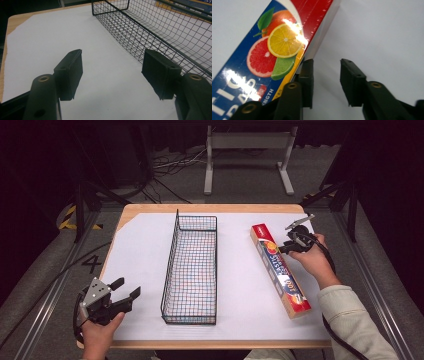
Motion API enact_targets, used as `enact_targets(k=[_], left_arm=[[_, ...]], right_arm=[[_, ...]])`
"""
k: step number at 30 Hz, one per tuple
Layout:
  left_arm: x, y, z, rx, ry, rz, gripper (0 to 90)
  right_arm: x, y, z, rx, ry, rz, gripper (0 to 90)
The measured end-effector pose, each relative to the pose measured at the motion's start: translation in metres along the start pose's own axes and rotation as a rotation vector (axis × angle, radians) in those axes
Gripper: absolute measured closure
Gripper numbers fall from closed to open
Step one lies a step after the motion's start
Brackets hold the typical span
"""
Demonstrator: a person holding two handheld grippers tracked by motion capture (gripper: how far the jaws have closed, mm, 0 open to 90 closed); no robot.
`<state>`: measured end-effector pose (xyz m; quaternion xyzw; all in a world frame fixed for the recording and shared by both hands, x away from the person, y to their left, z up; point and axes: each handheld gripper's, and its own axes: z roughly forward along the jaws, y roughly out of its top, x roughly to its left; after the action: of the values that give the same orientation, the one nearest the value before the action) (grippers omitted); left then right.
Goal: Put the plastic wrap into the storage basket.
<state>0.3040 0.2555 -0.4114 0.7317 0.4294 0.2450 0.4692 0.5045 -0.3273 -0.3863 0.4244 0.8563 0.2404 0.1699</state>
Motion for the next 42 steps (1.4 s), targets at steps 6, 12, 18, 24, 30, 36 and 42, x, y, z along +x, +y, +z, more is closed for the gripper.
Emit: enact_targets(k=[6, 12, 18, 24, 30, 36, 42], left_arm=[[-0.001, 0.002, 0.004, -0.006, -0.004, 0.002, 33.3], [-0.001, 0.004, 0.007, -0.017, -0.008, -0.007, 33.4], [-0.001, 0.005, 0.009, -0.014, -0.009, -0.005, 33.4], [-0.002, 0.006, 0.009, -0.012, -0.008, -0.001, 33.4], [-0.002, 0.006, 0.009, -0.013, -0.007, 0.0, 33.4], [-0.003, 0.006, 0.009, -0.013, -0.008, 0.003, 33.4], [-0.003, 0.006, 0.009, -0.011, -0.005, 0.009, 33.4]], right_arm=[[0.006, 0.001, -0.024, -0.051, -0.02, 0.006, 54.0], [0.021, 0.001, -0.05, -0.074, 0.031, 0.087, 51.5], [0.041, -0.001, -0.069, -0.101, 0.055, 0.143, 46.8], [0.053, -0.004, -0.07, -0.096, 0.063, 0.18, 40.9], [0.067, -0.008, -0.061, -0.037, 0.065, 0.246, 37.5], [0.071, -0.01, -0.053, 0.017, 0.02, 0.248, 29.5], [0.07, -0.013, -0.033, 0.113, -0.016, 0.283, 24.0]])
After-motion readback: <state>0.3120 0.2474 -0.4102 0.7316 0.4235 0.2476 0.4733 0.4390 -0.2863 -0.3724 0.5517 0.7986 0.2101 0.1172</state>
